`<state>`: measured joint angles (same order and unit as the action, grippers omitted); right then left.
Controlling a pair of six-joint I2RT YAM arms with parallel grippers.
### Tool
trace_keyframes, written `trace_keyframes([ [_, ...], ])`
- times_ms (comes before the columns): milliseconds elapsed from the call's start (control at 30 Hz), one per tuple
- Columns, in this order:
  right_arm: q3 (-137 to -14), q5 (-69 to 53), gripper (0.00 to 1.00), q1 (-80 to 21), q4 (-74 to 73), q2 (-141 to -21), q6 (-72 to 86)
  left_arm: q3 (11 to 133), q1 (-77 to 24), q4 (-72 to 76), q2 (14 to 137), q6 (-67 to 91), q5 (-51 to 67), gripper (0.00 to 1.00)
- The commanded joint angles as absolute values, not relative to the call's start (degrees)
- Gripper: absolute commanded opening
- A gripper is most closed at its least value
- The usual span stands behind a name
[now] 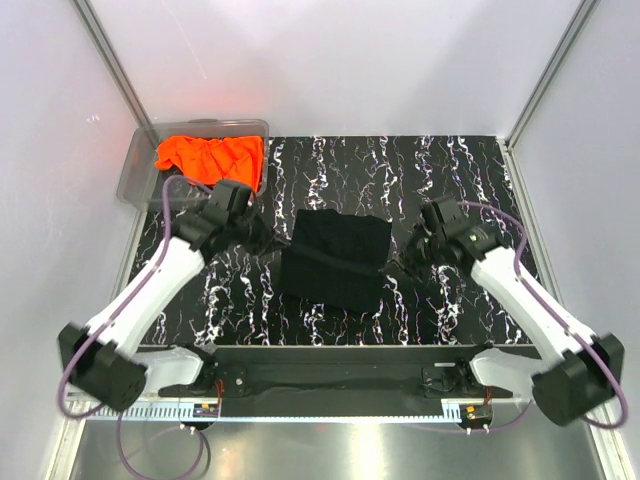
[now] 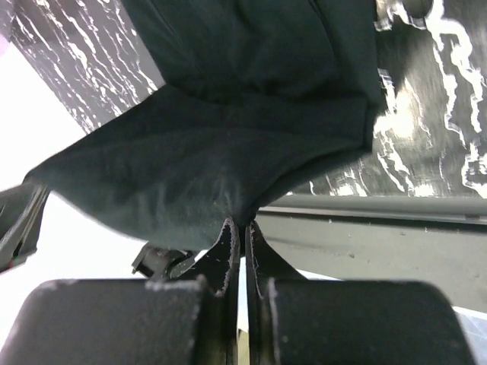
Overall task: Fold and stack the t-shirts
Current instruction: Fold the tshirt
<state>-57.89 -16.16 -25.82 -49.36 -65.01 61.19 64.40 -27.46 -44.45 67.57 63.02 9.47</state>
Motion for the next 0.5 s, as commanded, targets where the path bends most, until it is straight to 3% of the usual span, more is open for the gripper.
trace_keyframes([
  [0,-64.6,-23.0,0.00,-20.3,-48.2,-71.1,52.0,71.2,-23.3,-39.8,75.5,56.1,15.2,0.00],
  [467,-77.1,-33.2,0.00,-9.4,-46.6,-93.0,44.6,92.6,-17.3,-38.8,102.1,50.3,24.3,0.00],
])
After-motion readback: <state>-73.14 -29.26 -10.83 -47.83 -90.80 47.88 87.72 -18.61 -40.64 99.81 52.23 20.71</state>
